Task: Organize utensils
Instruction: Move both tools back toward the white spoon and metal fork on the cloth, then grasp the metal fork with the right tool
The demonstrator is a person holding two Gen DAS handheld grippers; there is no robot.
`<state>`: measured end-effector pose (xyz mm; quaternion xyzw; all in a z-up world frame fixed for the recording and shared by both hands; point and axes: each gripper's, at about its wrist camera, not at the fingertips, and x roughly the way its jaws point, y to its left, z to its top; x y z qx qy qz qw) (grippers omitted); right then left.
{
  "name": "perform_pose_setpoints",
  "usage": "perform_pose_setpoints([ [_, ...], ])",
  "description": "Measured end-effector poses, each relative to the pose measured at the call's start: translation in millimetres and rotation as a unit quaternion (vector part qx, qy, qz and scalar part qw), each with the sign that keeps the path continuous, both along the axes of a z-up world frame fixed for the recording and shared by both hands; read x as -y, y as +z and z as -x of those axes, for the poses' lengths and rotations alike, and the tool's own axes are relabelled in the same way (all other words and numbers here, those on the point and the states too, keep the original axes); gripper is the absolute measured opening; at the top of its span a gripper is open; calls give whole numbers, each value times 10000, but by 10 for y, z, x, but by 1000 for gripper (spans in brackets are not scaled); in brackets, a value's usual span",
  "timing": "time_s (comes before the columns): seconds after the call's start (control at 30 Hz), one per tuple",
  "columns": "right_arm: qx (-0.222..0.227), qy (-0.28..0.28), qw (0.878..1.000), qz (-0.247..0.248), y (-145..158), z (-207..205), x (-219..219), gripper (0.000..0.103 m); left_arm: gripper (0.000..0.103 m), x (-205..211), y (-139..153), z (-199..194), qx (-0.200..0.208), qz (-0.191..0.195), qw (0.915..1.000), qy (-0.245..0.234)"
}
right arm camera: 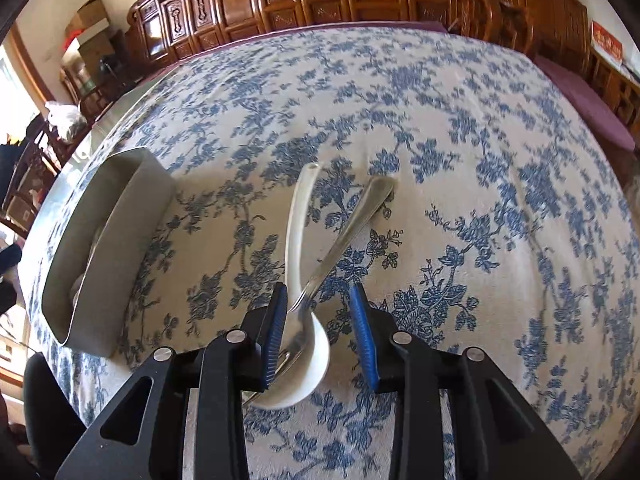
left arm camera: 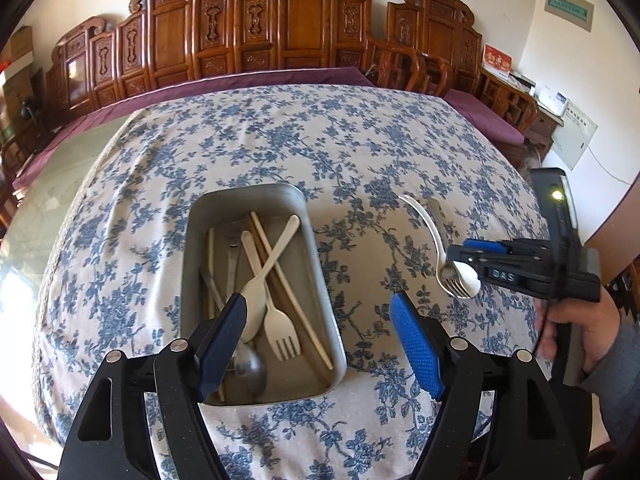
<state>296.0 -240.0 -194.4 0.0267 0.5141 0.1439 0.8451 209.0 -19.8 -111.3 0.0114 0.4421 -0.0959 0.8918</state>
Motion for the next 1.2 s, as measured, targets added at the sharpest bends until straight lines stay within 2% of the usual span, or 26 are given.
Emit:
perform_pose_setpoints([
  [0.17, -147, -69, 9996, -242, -109, -71, -7, 35, 71, 80, -56, -29, -72, -50, 9999, -65],
  [0.27, -209, -57, 9989, -423, -113, -58, -39, 22, 71, 116, -82, -39, -102, -76, 9999, -84],
  [0.43, -232, -45, 9981, -562, -87, 26, -116, 9, 71, 144, -92, -38, -119, -119, 9998, -96],
  [0.53, -274, -89, 9965, -781, -58, 72, -127, 5, 71, 155, -95, -31, -123, -150, 9998, -97],
  [0.8, -366, 2, 9922, -1192, 22, 289, -224, 5, 71, 174, -142, -33, -157, -143, 9997, -90],
  [1.2, -43, -77, 9943, -1059, 91, 391, -126, 3, 71, 350, -245, -36, -256, -199, 9991, -261],
])
